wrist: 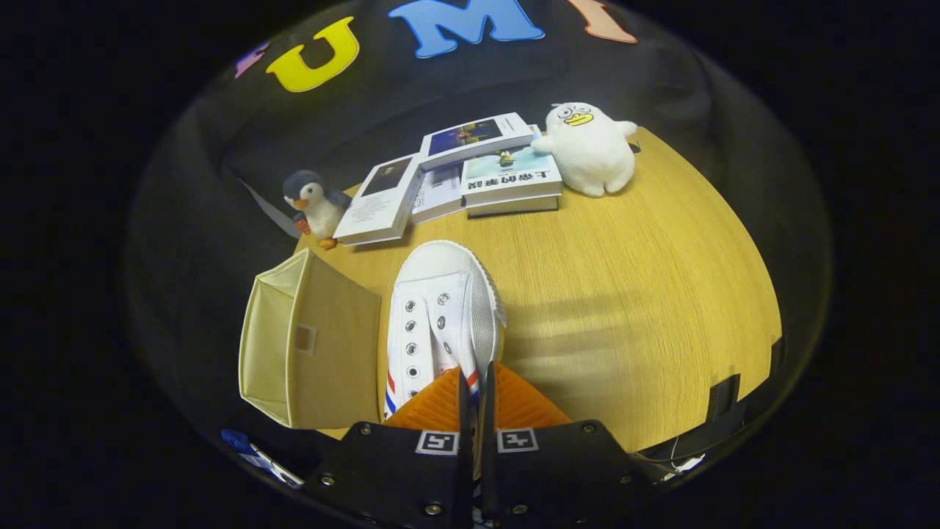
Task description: Open the storage box then place both shoes into the box .Put the left shoe in first, then the right shoe, with the right side of both shoes facing outward in a uniform manner.
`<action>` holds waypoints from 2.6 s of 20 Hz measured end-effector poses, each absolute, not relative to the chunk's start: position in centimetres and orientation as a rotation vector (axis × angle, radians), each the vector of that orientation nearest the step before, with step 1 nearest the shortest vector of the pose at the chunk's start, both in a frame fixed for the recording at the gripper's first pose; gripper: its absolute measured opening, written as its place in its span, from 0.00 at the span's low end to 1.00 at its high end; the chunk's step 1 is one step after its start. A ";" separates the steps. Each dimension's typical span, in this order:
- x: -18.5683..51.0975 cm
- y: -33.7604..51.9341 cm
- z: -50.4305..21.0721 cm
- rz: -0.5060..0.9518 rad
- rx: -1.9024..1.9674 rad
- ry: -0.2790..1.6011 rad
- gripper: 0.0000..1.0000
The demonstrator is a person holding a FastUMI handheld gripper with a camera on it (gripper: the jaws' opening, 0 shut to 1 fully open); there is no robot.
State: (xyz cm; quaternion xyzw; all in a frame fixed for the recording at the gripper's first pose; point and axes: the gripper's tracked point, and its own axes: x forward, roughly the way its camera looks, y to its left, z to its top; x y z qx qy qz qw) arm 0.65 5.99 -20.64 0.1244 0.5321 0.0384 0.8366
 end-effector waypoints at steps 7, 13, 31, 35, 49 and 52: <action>2.1 12.3 -17.9 0.167 0.266 1.099 0.05; 3.6 18.3 -16.4 0.247 0.277 1.078 0.05; 4.1 28.3 -19.8 0.302 0.268 1.120 0.05; 5.4 27.7 -17.6 0.326 0.255 1.019 0.67; 6.1 11.3 -7.9 0.165 0.133 0.696 1.00; 5.9 7.2 -6.0 0.124 0.099 0.631 0.99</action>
